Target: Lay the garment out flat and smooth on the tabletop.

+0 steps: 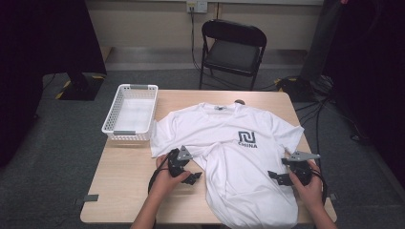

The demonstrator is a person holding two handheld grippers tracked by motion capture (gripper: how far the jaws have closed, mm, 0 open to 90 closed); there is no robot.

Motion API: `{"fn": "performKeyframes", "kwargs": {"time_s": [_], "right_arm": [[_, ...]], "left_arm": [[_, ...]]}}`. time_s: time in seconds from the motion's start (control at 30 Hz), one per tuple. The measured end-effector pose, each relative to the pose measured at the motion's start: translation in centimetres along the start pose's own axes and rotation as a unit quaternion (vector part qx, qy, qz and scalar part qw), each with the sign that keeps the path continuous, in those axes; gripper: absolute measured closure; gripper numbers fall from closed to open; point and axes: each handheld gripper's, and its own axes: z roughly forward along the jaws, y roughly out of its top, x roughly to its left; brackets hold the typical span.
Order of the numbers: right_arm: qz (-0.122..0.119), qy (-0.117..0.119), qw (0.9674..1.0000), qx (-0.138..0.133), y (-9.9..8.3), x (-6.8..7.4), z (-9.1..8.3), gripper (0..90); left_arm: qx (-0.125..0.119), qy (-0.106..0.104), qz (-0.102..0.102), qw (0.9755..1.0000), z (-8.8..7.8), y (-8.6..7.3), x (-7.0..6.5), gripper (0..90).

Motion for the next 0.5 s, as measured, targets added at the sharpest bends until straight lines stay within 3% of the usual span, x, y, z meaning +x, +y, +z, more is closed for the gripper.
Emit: {"fn": "performKeyframes", "kwargs": {"time_s": [0.23,0.3,0.4,0.5], "right_arm": [[-0.006,-0.006,1.0,0.003,0.0,0.2,0.1,13.4],[-0.005,-0.005,1.0,0.003,0.0,0.2,0.1,13.5],[-0.005,-0.005,1.0,0.003,0.0,0.2,0.1,13.5],[-0.005,-0.006,1.0,0.003,0.0,0.2,0.1,13.4]], "left_arm": [[0.004,0.003,-0.004,1.0,-0.1,0.1,-0.1,11.6],[0.006,-0.006,-0.01,0.9999,-0.3,0.3,-0.1,13.7],[-0.017,-0.02,-0.017,0.9995,-0.6,1.0,-0.3,13.8],[-0.021,-0.012,-0.008,0.9997,-0.5,1.8,-0.3,20.6]]}}
